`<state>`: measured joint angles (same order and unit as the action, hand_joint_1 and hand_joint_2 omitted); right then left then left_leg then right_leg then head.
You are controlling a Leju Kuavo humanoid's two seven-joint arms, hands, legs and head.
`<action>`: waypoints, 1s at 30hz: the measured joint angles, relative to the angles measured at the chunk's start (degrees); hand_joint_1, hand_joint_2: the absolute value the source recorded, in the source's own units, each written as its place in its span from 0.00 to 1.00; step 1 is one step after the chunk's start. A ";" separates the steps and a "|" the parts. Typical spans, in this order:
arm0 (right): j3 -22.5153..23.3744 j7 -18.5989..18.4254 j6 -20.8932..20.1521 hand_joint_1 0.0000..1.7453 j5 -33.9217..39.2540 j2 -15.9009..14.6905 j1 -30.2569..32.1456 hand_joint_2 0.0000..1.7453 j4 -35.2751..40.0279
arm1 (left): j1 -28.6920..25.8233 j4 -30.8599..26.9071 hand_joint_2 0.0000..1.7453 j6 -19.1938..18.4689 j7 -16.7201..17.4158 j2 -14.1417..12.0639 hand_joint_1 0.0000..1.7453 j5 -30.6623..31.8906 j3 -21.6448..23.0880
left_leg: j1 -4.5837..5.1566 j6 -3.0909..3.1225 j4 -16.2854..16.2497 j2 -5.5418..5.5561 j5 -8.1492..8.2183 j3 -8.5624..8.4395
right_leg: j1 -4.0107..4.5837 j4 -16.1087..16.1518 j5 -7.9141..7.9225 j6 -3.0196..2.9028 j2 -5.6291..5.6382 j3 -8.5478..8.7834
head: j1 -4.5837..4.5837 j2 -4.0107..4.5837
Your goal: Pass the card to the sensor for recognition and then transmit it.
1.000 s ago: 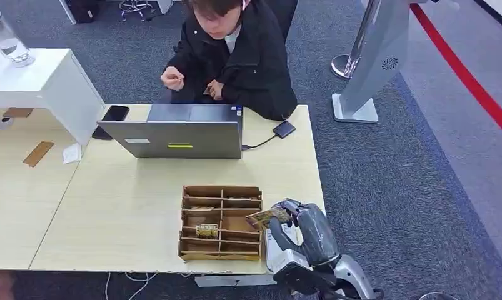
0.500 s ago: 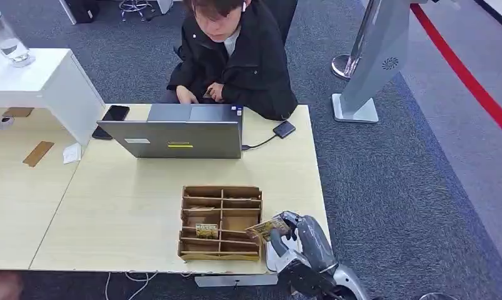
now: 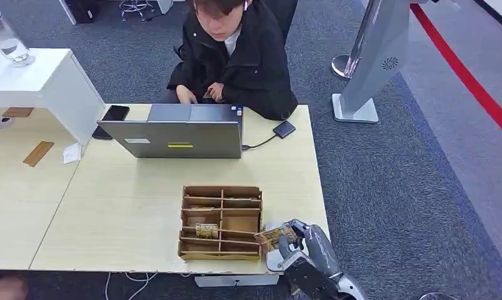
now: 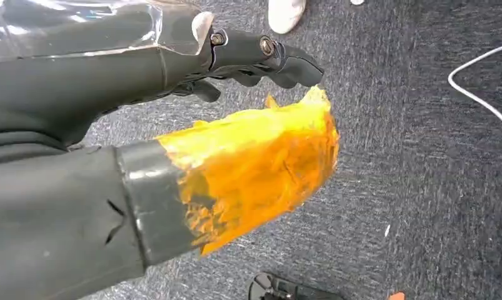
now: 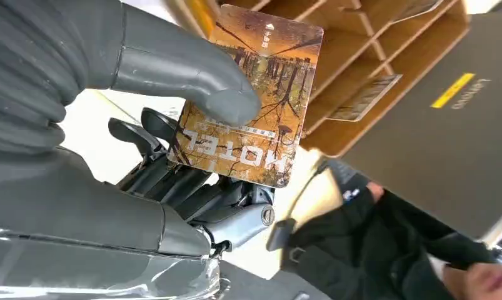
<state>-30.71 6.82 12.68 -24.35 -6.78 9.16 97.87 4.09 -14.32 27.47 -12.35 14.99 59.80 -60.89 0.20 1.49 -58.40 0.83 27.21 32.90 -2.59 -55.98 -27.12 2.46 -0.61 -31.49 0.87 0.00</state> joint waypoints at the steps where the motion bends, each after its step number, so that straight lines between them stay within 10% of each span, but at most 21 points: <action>1: -0.04 -0.09 0.17 1.00 0.15 -0.15 0.09 1.00 -0.11 | -0.01 0.00 0.00 0.00 -0.07 -0.04 0.00 0.02 0.00 | 0.00 0.00 0.00 0.00 0.00 0.00 | 0.00 0.00 0.00 0.00 0.00 0.00 | 0.00 0.00; 30: -2.16 -4.22 3.01 1.00 1.29 -2.14 -0.73 1.00 -7.59 | -0.01 0.00 0.00 0.02 0.00 -0.24 0.00 1.03 0.00 | -0.01 0.00 0.00 0.00 0.00 0.00 | 0.00 0.00 0.00 0.00 0.00 0.01 | -0.02 0.00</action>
<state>-32.87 2.60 15.69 -23.06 -8.92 8.43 90.29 4.08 -14.32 27.50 -12.35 14.75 60.83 -60.89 0.19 1.48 -58.40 0.83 27.21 32.90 -2.59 -55.98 -27.12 2.46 -0.60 -31.48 0.85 0.00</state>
